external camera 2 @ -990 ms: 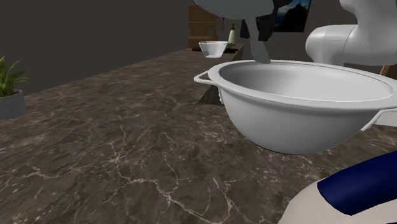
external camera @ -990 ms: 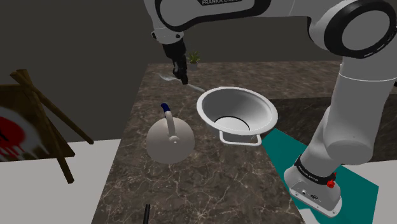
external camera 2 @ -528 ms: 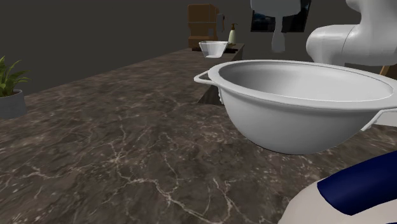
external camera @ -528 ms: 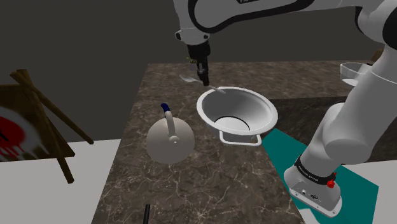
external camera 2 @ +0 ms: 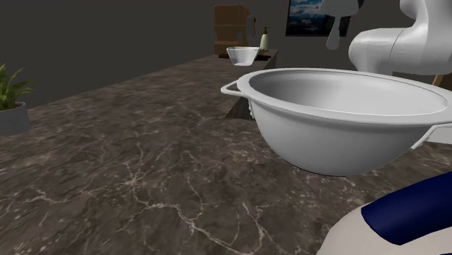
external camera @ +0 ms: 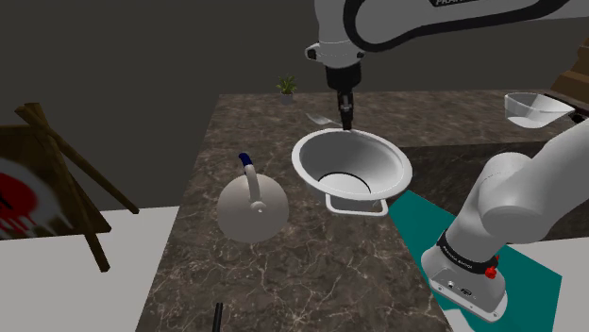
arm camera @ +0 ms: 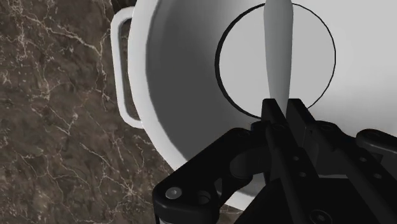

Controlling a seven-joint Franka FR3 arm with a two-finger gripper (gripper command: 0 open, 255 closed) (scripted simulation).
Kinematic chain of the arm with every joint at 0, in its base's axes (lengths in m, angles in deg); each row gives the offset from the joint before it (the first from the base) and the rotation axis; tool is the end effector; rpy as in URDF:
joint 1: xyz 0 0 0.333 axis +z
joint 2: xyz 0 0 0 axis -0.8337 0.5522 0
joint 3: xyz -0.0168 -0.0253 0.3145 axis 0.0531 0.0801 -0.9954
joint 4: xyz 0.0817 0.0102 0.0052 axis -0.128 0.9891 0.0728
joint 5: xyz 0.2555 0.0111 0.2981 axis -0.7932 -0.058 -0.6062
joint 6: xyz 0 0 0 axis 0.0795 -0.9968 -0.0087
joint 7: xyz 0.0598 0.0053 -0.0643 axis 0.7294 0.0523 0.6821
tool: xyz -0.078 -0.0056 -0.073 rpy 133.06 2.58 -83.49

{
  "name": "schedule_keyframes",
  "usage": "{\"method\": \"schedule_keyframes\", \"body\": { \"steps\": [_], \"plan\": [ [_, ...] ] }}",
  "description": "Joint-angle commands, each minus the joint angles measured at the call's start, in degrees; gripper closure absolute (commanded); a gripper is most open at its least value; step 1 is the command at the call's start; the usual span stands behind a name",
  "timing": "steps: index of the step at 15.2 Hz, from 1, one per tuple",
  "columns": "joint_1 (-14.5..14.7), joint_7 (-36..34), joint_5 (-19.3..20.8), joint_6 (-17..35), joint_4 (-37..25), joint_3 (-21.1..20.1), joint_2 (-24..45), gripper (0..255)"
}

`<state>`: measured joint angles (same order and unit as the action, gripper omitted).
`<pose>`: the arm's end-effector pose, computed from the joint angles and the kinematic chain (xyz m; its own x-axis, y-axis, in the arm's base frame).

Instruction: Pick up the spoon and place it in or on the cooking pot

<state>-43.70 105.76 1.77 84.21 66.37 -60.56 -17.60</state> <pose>0.3793 0.1681 0.5524 0.7338 0.6419 -0.2224 0.6741 -0.7286 0.1215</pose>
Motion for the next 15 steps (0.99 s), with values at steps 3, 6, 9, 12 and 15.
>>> {"method": "schedule_keyframes", "body": {
  "steps": [3,6,9,12,15],
  "plan": [
    [0.2,1.8,-0.3,-0.2,7.0,1.4,-7.5,255],
    [0.3,1.4,-0.4,2.1,9.3,1.4,-7.5,255],
    [0.4,1.1,-0.4,4.3,11.6,1.3,-7.5,255],
    [0.4,0.7,-0.5,6.6,13.8,1.2,-7.3,255],
    [0.5,0.3,-0.4,9.0,15.9,1.1,-7.1,255]
  ]
}}
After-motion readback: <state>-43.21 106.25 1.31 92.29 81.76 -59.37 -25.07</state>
